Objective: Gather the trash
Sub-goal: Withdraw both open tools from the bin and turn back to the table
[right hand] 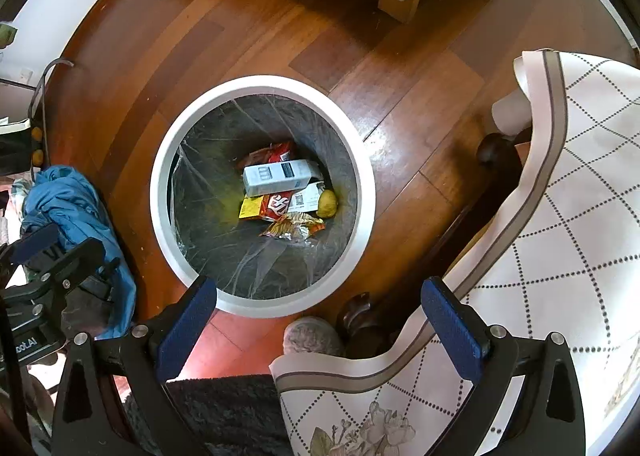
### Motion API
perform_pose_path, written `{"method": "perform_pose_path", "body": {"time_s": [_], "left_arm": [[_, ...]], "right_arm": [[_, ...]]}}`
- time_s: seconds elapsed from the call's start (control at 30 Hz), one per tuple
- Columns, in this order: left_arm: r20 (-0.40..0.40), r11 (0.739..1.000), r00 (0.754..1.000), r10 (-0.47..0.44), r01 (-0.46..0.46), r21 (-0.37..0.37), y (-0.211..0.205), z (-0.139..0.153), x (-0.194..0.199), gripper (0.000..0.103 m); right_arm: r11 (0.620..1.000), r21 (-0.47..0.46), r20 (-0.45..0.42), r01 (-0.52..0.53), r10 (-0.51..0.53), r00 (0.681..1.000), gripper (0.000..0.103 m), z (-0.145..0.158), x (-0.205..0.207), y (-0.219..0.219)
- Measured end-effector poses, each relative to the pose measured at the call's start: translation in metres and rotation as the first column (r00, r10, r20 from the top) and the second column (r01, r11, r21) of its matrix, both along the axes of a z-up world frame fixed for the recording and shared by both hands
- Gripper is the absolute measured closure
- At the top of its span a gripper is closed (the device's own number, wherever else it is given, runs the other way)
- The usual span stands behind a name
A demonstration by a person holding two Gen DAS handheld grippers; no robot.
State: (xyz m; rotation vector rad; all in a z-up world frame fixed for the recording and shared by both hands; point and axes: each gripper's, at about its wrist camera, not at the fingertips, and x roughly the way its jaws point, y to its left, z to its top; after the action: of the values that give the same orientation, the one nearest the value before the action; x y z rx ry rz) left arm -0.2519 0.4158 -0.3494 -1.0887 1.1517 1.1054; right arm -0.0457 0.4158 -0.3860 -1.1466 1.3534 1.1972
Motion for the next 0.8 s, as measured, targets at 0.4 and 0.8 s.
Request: {"method": "perform_pose_path", "body": {"time_s": [0.4, 0.8], "left_arm": [[-0.009, 0.992, 1.0, 0.002, -0.001, 0.123, -0.028, 0.057, -0.006, 0.004], [-0.041, 0.95, 0.999, 0.002, 0.011, 0.311, -0.084, 0.139, -0.005, 0.004]], "right_arm": [[0.993, 0.112, -0.014, 0.028, -0.026, 1.0, 0.0, 0.057, 0.002, -0.028], [0.947, 0.307, -0.075, 0.092, -0.072, 0.995, 0.0, 0.148, 0.011, -0.084]]}}
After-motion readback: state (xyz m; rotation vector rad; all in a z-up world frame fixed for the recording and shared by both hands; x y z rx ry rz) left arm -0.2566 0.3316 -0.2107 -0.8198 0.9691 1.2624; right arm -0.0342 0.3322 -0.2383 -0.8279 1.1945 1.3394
